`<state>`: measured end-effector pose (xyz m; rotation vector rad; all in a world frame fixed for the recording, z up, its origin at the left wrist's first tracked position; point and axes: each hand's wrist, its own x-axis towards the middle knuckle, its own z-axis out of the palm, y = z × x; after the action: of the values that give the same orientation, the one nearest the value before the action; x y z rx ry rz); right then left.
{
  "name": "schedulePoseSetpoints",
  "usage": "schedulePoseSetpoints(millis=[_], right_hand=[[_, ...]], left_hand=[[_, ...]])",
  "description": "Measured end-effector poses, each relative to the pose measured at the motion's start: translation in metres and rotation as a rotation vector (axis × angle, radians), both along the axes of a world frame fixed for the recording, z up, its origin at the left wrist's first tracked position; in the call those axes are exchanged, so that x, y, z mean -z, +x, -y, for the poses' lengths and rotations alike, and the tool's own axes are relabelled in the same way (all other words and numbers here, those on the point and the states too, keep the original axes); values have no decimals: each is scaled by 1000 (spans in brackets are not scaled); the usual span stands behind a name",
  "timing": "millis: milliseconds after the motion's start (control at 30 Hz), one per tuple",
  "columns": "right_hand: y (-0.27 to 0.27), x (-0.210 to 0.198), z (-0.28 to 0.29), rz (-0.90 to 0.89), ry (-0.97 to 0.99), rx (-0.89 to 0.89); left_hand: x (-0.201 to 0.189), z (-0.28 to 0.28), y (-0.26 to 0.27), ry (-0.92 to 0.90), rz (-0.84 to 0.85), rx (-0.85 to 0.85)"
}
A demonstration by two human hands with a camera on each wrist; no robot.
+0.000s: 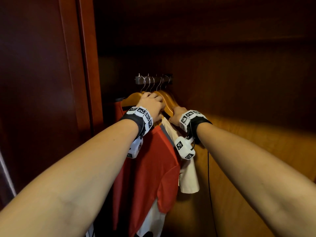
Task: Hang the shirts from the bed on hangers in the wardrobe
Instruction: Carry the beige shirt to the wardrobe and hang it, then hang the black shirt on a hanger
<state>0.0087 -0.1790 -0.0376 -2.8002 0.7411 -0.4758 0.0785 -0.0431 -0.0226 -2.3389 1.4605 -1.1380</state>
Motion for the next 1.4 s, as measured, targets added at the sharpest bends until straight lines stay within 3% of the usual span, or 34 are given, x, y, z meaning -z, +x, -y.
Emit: schedulePoseSetpoints(millis=[367,767,967,1100,1400], right_hand=[[-20,-8,0,170,-65,80],[-72,-12,-6,254,-109,221],[-105,-21,-16,293,-135,353],[-130,-23,-32,302,-168,460],[-212,-23,-86,279,-311,687]], left_hand=[[-5,1,0,-42,-104,7],[-15,4,-8,-169,-349,51],[-23,6,-26,-426,-566,151],[-23,16,-39,-568,-869,300],[-27,28,-99,-514,-1352,647]])
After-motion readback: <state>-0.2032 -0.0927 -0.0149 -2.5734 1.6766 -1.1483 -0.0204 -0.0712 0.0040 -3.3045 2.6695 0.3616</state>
